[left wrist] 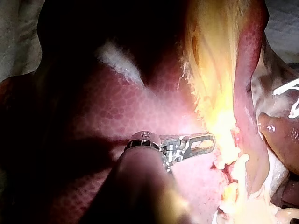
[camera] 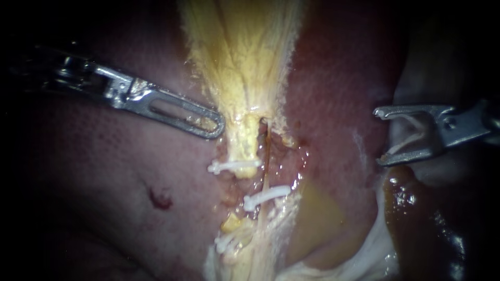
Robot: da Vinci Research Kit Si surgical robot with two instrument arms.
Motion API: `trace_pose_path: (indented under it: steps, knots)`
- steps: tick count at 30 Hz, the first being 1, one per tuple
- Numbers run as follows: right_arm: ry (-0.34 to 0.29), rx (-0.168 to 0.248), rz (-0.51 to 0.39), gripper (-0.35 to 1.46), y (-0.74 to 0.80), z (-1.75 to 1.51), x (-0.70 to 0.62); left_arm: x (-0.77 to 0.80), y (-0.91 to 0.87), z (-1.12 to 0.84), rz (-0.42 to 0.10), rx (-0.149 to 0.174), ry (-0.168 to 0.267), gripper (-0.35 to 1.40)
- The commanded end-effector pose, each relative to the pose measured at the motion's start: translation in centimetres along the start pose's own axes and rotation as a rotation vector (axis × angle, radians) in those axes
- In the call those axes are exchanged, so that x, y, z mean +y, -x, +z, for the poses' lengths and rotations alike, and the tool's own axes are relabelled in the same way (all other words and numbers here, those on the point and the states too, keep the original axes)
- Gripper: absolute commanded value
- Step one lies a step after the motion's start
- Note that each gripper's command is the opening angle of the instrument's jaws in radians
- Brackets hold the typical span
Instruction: Clipping second clip right tube
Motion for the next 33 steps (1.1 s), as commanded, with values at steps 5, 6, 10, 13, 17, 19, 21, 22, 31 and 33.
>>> trace_pose_path:
  steps: [5, 6, 10, 13, 17, 19, 21, 22, 31, 33]
  knots:
    - [0.0, 0.0, 0.0, 0.5, 0.01, 0.0, 0.0, -0.01, 0.03, -0.06, -0.001, 0.004, -0.004, -0.35]
    - [0.0, 0.0, 0.0, 0.5, 0.01, 0.0, 0.0, -0.02, 0.05, -0.08, -0.001, 0.007, -0.009, -0.35]
    - [0.0, 0.0, 0.0, 0.5, 0.01, 0.0, 0.01, -0.04, 0.11, -0.25, -0.004, -0.004, 0.001, -0.35]
    - [0.001, -0.001, 0.001, 0.5, 0.02, 0.0, 0.01, -0.08, 0.18, -0.43, -0.01, -0.017, 0.008, -0.35]
    - [0.001, -0.001, 0.001, 0.5, 0.02, 0.0, 0.02, -0.18, 0.29, -0.69, -0.02, -0.041, 0.009, -0.35]
    - [0.001, -0.001, 0.001, 0.5, 0.02, 0.0, 0.02, -0.23, 0.33, -0.81, -0.031, -0.052, 0.007, -0.35]
    - [0.001, -0.001, 0.001, 0.5, 0.02, 0.0, 0.02, -0.26, 0.35, -0.9, -0.034, -0.059, 0.009, -0.35]
    - [0.001, -0.001, 0.001, 0.5, 0.02, 0.0, 0.02, -0.28, 0.35, -0.95, -0.035, -0.062, 0.008, -0.35]
    - [-0.009, 0.008, 0.0, 0.5, 0.02, 0.04, 0.01, -0.29, 0.33, -1.04, -0.032, -0.07, 0.008, -0.35]
    - [-0.017, 0.015, -0.001, 0.5, 0.02, 0.07, -0.01, -0.28, 0.33, -1.04, -0.032, -0.071, 0.009, -0.35]
